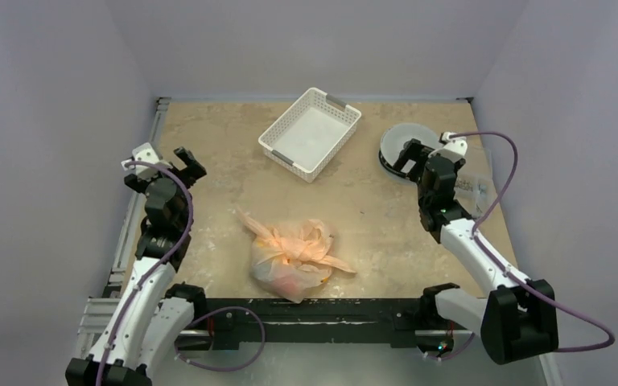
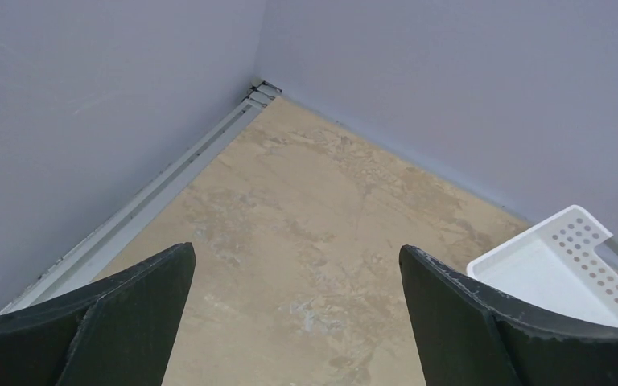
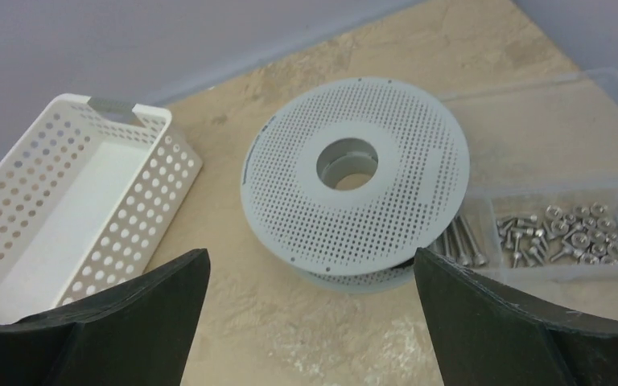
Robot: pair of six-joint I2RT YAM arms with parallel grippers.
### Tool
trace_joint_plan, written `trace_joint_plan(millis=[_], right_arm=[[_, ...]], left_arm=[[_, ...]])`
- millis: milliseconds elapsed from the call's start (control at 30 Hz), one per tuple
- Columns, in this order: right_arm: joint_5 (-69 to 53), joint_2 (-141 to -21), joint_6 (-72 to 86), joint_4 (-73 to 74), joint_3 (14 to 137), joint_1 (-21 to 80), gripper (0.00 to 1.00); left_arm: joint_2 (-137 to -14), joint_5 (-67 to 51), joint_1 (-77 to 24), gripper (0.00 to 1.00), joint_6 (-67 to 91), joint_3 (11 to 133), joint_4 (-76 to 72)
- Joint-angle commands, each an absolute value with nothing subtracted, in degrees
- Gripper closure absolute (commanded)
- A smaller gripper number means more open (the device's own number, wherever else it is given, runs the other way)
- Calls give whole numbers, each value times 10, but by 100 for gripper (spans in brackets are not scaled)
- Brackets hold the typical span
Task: Take the fake fruits out of the plastic bag
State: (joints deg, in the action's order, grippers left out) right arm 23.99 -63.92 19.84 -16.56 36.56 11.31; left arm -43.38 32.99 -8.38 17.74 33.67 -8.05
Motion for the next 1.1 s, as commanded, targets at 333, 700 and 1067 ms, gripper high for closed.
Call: trace_joint_plan(millis=[333, 700, 1067], right_arm=[[-12, -619, 306, 79, 388, 145, 1], [-65, -645, 288, 22, 380, 422, 1], [105, -711, 274, 29, 397, 621, 22]], left_arm=[[-315, 165, -87, 0, 189, 413, 204], [-447, -171, -144, 10, 126, 496, 274], [-477, -218, -302, 21, 60, 511, 309]])
